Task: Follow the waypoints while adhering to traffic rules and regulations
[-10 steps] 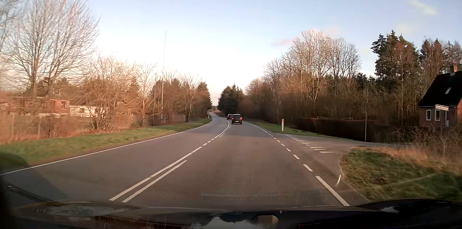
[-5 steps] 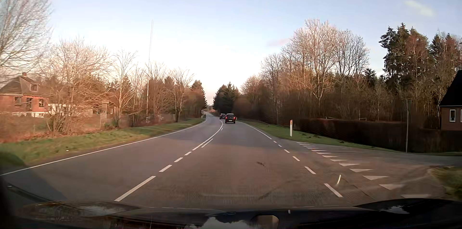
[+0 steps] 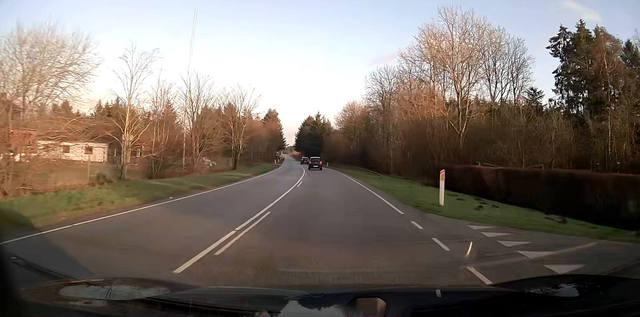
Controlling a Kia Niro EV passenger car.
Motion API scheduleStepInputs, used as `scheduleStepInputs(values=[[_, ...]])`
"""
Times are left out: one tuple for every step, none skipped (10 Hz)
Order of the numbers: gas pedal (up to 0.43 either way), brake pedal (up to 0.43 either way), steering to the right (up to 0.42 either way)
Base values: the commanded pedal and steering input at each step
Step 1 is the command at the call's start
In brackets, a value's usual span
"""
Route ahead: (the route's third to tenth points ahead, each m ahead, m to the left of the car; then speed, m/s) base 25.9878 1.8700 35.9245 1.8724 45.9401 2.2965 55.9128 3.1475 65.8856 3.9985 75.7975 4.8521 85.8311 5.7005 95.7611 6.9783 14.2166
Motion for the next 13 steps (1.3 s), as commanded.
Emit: scheduleStepInputs(values=[[0.350,0.000,-0.001],[0.350,0.000,-0.002],[0.350,0.000,-0.004],[0.350,0.000,-0.004],[0.350,0.000,-0.005],[0.350,0.000,-0.005],[0.350,0.000,-0.005],[0.350,0.000,-0.005],[0.350,0.000,-0.005],[0.350,0.000,-0.007],[0.350,0.000,-0.008],[0.350,0.000,-0.008],[0.350,0.000,-0.008]])
